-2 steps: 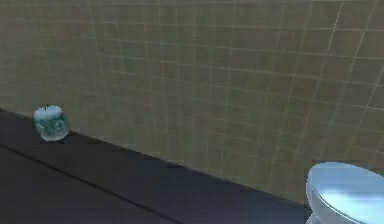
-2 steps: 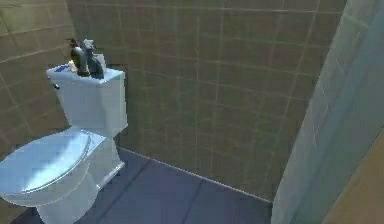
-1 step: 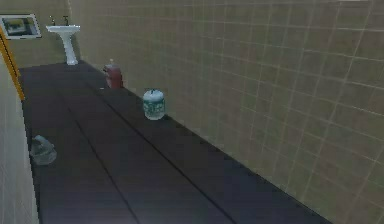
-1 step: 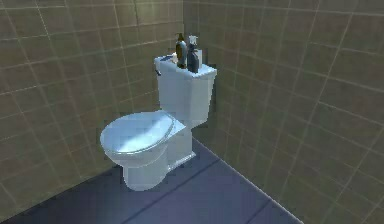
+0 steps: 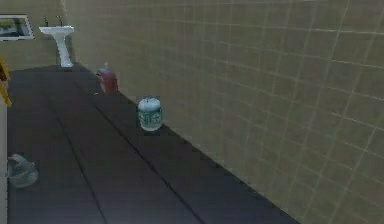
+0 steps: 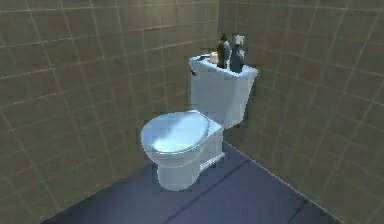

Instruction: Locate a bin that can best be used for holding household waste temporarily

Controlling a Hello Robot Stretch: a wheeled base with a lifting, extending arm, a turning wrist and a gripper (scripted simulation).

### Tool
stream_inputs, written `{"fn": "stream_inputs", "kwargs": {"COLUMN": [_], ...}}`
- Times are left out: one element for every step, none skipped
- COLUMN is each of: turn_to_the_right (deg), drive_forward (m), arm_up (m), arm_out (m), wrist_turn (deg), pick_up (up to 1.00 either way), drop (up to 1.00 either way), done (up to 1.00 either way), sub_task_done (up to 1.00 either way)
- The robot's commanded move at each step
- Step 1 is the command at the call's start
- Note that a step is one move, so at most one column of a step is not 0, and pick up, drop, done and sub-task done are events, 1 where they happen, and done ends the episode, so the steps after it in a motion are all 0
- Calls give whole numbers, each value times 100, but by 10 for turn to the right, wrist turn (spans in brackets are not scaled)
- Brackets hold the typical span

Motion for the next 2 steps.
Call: {"fn": "stream_inputs", "kwargs": {"turn_to_the_right": [-210, 0], "drive_forward": [0, 100], "arm_up": [0, 0], "arm_out": [0, 0], "wrist_turn": [0, 0], "pick_up": [0, 0], "drop": [0, 0], "done": [0, 0], "sub_task_done": [0, 0]}}
